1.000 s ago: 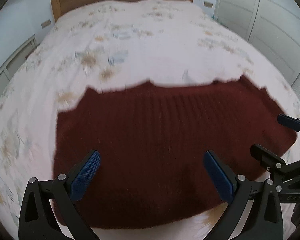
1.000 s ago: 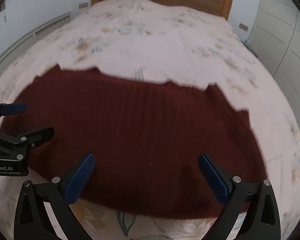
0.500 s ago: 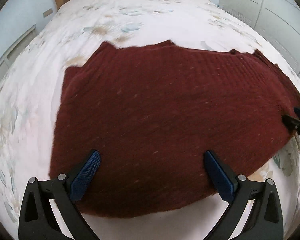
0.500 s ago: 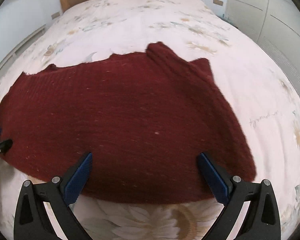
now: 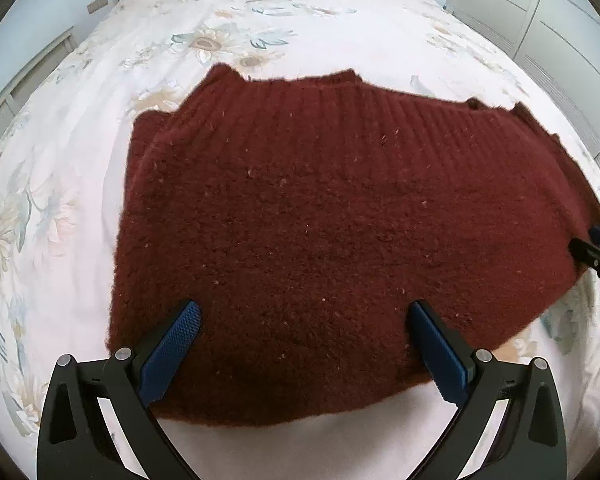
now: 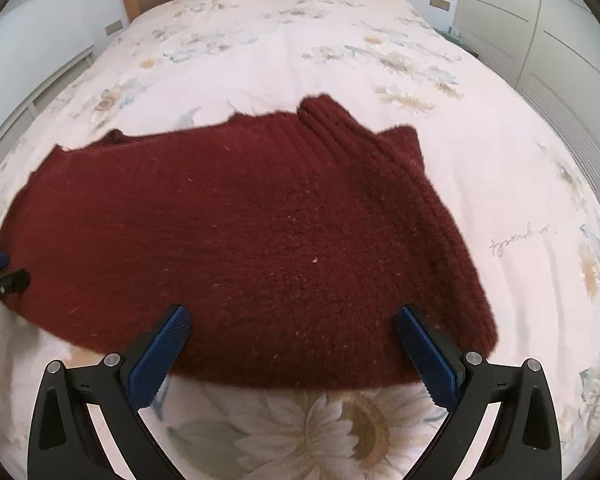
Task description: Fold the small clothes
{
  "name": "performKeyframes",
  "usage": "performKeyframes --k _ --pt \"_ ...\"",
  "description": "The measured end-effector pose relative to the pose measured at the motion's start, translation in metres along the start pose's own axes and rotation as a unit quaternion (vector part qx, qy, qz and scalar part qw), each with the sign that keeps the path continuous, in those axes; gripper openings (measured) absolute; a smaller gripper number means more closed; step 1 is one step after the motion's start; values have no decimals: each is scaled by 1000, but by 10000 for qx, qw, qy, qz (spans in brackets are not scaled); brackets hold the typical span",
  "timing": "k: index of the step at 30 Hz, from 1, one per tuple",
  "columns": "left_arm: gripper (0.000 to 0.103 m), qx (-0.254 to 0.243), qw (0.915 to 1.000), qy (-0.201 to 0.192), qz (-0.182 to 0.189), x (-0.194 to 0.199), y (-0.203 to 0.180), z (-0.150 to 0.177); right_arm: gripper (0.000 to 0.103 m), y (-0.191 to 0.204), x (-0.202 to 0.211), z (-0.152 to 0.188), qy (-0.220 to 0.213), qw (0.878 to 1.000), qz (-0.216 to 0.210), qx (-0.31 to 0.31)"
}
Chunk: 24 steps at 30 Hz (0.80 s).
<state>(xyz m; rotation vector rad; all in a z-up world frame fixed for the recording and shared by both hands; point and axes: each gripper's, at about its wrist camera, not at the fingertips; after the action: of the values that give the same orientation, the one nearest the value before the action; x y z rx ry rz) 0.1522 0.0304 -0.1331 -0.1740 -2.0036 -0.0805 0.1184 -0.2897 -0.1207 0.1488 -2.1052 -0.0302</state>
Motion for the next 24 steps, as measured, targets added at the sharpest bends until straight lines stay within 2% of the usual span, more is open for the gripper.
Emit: performKeyframes --k 6,11,15,22,24 --pt "102 351 9987 -375 28 48 22 -14 103 5 37 1 -188 9997 -79 140" --pt "102 684 9970 -373 29 60 63 -21 103 6 52 12 -190 9996 -60 194" --pt "102 896 9959 -101 25 44 90 -18 103 2 54 22 -50 9999 -40 159" --pt "102 1183 9912 434 414 -5 104 -13 103 -11 57 36 107 9997 180 145" --pt "102 1293 9889 476 554 -15 104 -11 103 -16 57 39 148 9996 235 110"
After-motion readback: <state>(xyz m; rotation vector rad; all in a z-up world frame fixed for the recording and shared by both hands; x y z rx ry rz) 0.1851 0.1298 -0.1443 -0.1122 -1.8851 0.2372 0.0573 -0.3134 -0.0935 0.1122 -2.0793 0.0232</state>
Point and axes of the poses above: each gripper's, at about its wrist camera, not at the fingertips, and x roughly against the way its jaws point, y to its left, z to its underside, and after that the axes turned 2 degrees about -z, right-handed
